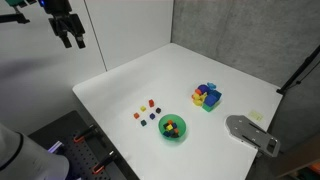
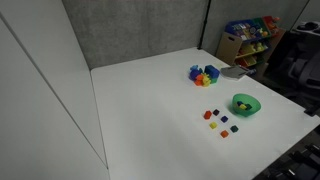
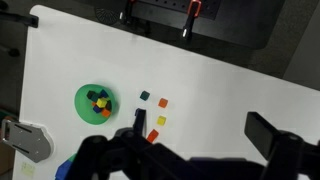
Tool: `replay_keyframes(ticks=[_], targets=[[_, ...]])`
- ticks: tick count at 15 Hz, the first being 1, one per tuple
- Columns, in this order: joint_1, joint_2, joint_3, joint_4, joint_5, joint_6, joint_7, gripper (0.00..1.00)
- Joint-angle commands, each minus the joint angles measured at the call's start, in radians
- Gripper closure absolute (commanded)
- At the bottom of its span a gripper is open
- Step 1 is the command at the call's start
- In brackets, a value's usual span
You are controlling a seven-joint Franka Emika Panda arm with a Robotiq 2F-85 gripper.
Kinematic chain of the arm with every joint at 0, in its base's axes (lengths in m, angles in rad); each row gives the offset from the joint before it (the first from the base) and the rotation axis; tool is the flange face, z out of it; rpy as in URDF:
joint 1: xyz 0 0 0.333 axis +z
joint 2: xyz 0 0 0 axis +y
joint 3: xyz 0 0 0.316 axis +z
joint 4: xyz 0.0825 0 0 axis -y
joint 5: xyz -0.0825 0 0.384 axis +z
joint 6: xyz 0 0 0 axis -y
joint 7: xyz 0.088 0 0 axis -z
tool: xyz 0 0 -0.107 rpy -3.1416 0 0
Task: Remove an orange block from the blocks stack on the left and drop it in the green bowl
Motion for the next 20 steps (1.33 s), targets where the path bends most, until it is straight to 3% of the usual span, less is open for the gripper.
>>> replay_keyframes(ticks=[1,9,20], targets=[[0.008,0.098,-0.012,0.064,-0.007,0.022,0.022,0.00],[-0.008,0.315,-0.048,0.189,0.007,0.132,0.075,0.00],[-0.015,0.599,-0.130,0.303,0.008,0.375,0.243,0.00]])
